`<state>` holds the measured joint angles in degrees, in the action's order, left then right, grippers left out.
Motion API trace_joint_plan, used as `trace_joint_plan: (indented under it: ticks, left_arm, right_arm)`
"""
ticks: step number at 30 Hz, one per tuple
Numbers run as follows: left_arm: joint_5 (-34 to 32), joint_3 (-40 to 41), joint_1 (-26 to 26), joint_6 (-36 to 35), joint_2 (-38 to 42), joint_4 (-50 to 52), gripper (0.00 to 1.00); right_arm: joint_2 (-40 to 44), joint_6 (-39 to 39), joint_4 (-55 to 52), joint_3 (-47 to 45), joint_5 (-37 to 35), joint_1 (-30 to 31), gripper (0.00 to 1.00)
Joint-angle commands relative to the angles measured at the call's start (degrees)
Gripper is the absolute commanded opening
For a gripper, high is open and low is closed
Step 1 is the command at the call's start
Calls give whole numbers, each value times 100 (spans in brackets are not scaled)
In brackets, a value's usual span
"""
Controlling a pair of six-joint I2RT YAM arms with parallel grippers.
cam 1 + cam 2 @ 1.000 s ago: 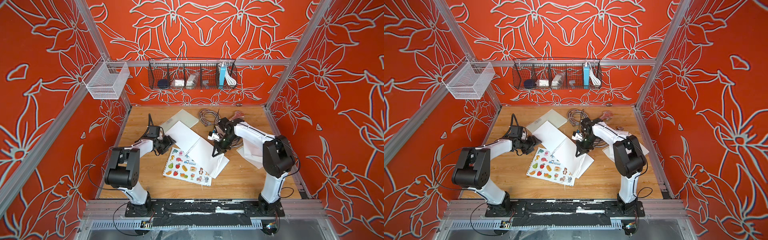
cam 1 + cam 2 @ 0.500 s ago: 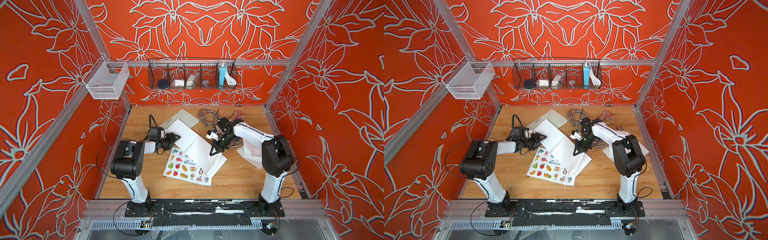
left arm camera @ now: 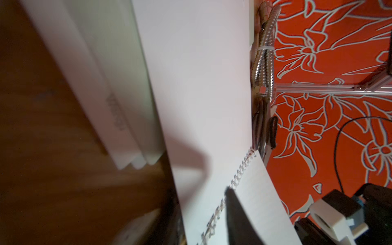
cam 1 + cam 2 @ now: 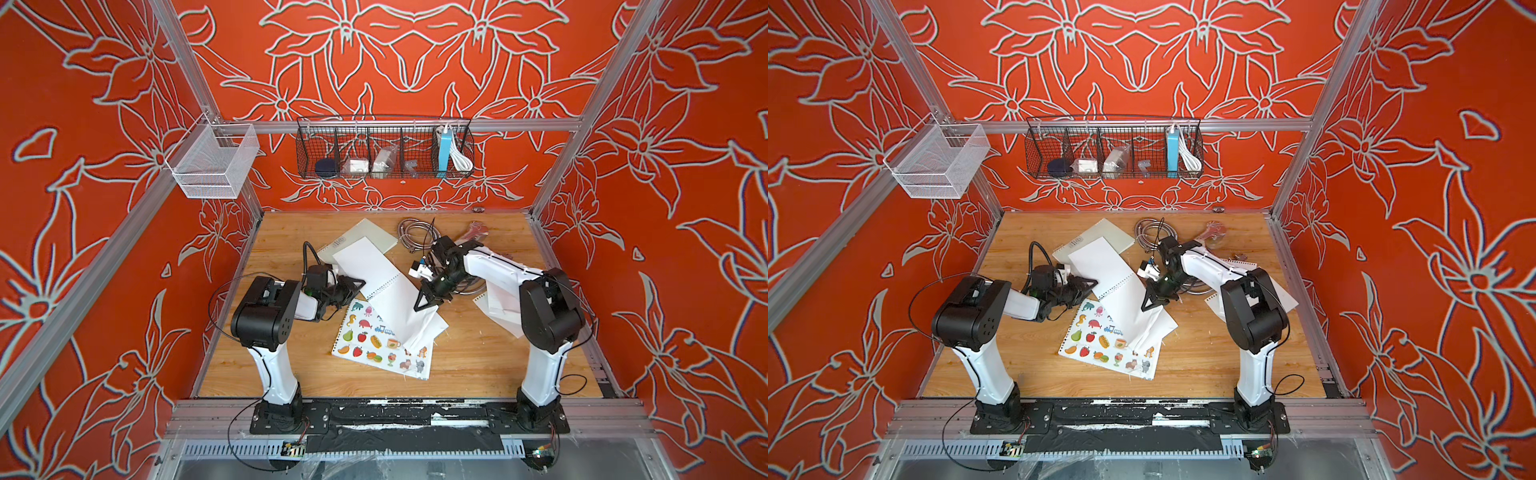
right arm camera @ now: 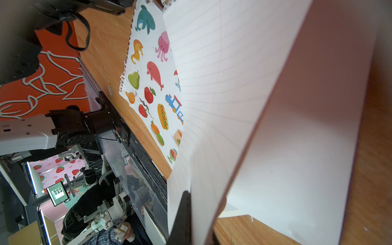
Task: Tear off pages from different notebooks
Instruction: Close the notebook.
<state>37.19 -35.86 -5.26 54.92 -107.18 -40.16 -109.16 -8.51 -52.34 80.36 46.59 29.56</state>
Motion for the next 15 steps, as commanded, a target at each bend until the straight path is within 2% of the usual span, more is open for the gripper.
trace_joint_plan:
  ticks: [1, 2, 6, 9, 10, 13, 15]
  left_arm:
    - [-18, 89, -59, 81, -8, 24, 6]
    - [-27, 108, -55, 94, 78, 18, 1]
    - [-94, 129, -98, -49, 669, 344, 0]
    - [-383, -43, -292, -787, 1465, 1446, 0]
    - [-565, -153, -416, -1148, 1742, 1962, 0]
    - [-1400, -584, -912, -2256, 2460, 3643, 0]
    - [-2027, -770, -1220, -2743, 2618, 4331, 0]
  right_arm:
    - [-87, -9, 6, -47, 79, 64, 0]
    - [-89, 3, -5, -40, 49, 75, 0]
    - [-120, 18, -79, -18, -134, 88, 0]
    - [-208, -28, -163, 73, -406, 91, 0]
    - [-244, -50, -188, 130, -509, 89, 5]
    - [-317, -233, -243, 349, -1002, 87, 43]
    - [-280, -360, -172, 447, -1279, 93, 60]
